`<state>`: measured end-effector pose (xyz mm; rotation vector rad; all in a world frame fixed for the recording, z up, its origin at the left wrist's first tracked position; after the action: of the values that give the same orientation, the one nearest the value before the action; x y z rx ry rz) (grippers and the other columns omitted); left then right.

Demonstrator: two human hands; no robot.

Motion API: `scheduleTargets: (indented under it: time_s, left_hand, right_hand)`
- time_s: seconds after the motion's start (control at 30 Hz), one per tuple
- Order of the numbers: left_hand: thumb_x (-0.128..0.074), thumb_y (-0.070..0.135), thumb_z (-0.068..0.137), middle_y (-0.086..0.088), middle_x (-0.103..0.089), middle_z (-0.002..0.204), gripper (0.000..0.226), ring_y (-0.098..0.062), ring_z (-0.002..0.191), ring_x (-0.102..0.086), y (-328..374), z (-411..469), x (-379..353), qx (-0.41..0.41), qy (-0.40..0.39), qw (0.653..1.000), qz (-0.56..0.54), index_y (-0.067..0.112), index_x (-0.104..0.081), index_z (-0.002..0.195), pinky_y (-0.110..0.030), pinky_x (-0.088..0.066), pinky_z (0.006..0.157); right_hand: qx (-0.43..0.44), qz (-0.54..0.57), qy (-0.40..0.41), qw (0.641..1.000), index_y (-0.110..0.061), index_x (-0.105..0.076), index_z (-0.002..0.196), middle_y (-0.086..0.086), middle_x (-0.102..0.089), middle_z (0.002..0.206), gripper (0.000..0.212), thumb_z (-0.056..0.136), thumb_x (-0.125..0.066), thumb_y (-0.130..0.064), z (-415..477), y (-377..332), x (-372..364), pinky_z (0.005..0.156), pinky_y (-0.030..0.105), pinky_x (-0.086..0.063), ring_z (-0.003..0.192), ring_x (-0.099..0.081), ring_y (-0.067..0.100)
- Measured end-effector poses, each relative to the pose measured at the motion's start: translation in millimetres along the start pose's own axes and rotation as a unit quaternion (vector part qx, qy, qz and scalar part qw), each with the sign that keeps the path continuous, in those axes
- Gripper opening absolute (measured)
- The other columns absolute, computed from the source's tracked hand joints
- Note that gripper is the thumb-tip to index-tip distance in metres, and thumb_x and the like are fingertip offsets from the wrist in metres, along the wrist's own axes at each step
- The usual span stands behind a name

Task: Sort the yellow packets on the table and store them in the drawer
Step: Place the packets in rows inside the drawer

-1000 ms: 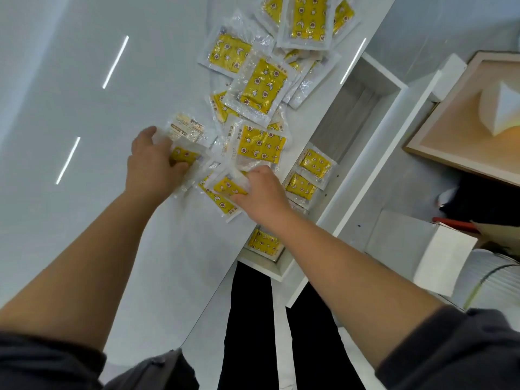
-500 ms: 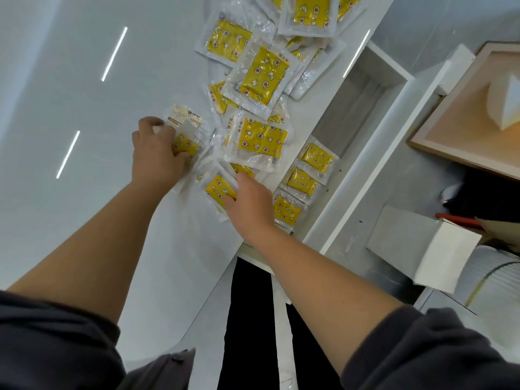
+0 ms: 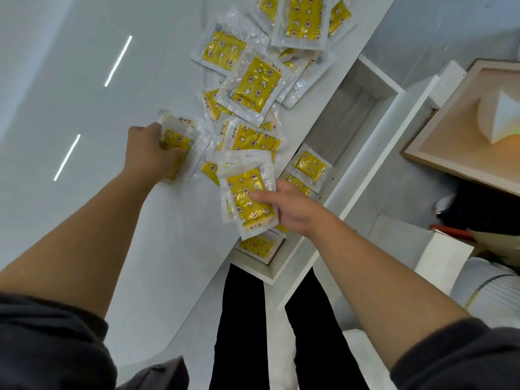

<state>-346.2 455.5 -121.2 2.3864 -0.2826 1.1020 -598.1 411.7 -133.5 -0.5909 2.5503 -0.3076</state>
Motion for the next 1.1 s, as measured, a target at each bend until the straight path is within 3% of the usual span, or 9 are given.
scheduleTargets:
  time_s: [0.1, 0.2, 0.33, 0.57, 0.67, 0.8, 0.93, 1.0, 1.1]
  left_hand:
    - [-0.067, 0.02, 0.08, -0.011, -0.059, 0.091, 0.023, -0.031, 0.086, -0.058, -5.9, -23.8, 4.9, 0.026, 0.02, 0.995, -0.099, 0.005, -0.055, 0.092, -0.039, -0.048, 0.07]
    - [-0.067, 0.022, 0.079, -0.005, -0.067, 0.1, 0.027, -0.024, 0.094, -0.065, -2.2, -59.5, 6.6, 0.039, 0.018, 0.974, -0.22, 0.013, -0.061, 0.104, -0.041, -0.055, 0.081]
    - [-0.064, 0.013, 0.088, 0.0, -0.069, 0.102, 0.027, -0.015, 0.094, -0.068, 24.4, -101.5, 0.1, 0.038, 0.001, 0.927, -0.374, 0.018, -0.059, 0.114, -0.032, -0.055, 0.079]
    - [-0.062, 0.017, 0.088, -0.01, -0.069, 0.115, 0.043, -0.026, 0.107, -0.066, 125.6, -128.9, -118.2, 0.043, -0.183, 0.806, -0.561, 0.008, -0.052, 0.128, -0.039, -0.056, 0.084]
    - [-0.059, 0.021, 0.088, -0.013, -0.067, 0.116, 0.043, -0.029, 0.107, -0.065, 157.9, -121.6, -174.9, 0.054, -0.208, 0.788, -0.577, 0.005, -0.052, 0.127, -0.043, -0.054, 0.087]
    - [-0.061, 0.018, 0.092, -0.006, -0.072, 0.103, 0.03, -0.019, 0.091, -0.071, 173.7, -109.8, -228.3, 0.063, -0.205, 0.81, -0.545, 0.01, -0.059, 0.12, -0.038, -0.057, 0.076]
    - [-0.058, 0.021, 0.094, -0.001, -0.071, 0.111, 0.027, -0.018, 0.102, -0.069, 161.1, -105.8, -262.4, 0.133, -0.166, 0.811, -0.545, 0.019, -0.059, 0.121, -0.047, -0.054, 0.09]
    - [-0.047, 0.022, 0.1, -0.002, -0.07, 0.115, 0.029, -0.02, 0.104, -0.068, 157.4, -108.4, -273.5, 0.173, -0.171, 0.778, -0.58, 0.018, -0.057, 0.127, -0.049, -0.052, 0.094]
    - [-0.034, 0.036, 0.103, -0.01, -0.064, 0.126, 0.043, -0.028, 0.114, -0.062, 168.6, -113.5, -277.9, 0.196, -0.223, 0.687, -0.664, 0.012, -0.052, 0.134, -0.052, -0.046, 0.1]
  right_hand:
    - [-0.012, 0.087, -0.034, 0.996, -0.008, -0.061, 0.116, 0.012, -0.067, 0.112, 0.032, 0.085, -0.06, -0.003, -1.3, 0.2, 12.8, 0.088, 0.044, -0.055, 0.095, -0.069, 0.024]
    - [-0.013, 0.142, -0.063, 0.988, -0.01, -0.064, 0.113, 0.011, -0.071, 0.106, 0.038, 0.075, -0.066, -0.011, -8.5, -6.3, 21.8, 0.089, 0.046, -0.054, 0.094, -0.07, 0.024]
    - [-0.017, 0.159, -0.13, 0.979, -0.013, -0.074, 0.103, 0.011, -0.073, 0.105, 0.05, 0.055, -0.088, -0.015, -19.6, -18.9, 29.1, 0.084, 0.047, -0.057, 0.094, -0.071, 0.025]
    - [-0.045, 0.131, -0.221, 0.965, -0.008, -0.063, 0.121, 0.012, -0.067, 0.116, 0.061, 0.066, -0.085, -0.023, -29.5, -31.6, 78.6, 0.104, 0.044, -0.043, 0.108, -0.064, 0.027]
    - [-0.017, 0.141, -0.197, 0.97, -0.002, -0.06, 0.122, 0.015, -0.067, 0.117, 0.063, 0.067, -0.084, -0.022, -24.5, -39.6, 125.4, 0.101, 0.045, -0.047, 0.109, -0.064, 0.029]
    - [0.036, 0.048, -0.095, 0.994, -0.002, -0.064, 0.114, 0.015, -0.07, 0.111, 0.068, 0.055, -0.091, -0.024, -16.3, -52.2, 191.2, 0.09, 0.045, -0.054, 0.103, -0.068, 0.028]
    - [0.072, -0.057, -0.001, 0.996, -0.007, -0.064, 0.109, 0.008, -0.073, 0.105, 0.061, 0.053, -0.084, -0.024, -16.7, -70.7, 237.3, 0.085, 0.04, -0.057, 0.098, -0.07, 0.023]
    - [0.076, -0.099, 0.002, 0.992, -0.01, -0.064, 0.109, 0.005, -0.074, 0.103, 0.056, 0.057, -0.078, -0.025, -19.8, -80.1, 244.2, 0.082, 0.036, -0.058, 0.096, -0.071, 0.02]
    - [0.06, -0.234, -0.011, 0.97, -0.017, -0.065, 0.108, 0.0, -0.074, 0.104, 0.05, 0.061, -0.075, -0.032, -21.1, -90.5, 237.4, 0.085, 0.032, -0.057, 0.098, -0.07, 0.018]
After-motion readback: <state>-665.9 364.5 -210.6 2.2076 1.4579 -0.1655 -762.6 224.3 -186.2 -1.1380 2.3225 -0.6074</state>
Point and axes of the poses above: each hand's wrist, its own z-axis towards the middle knuckle, its own x-axis out of the back of the hand, y = z × x, the point moved 8 cm from there along z, towards the middle knuckle
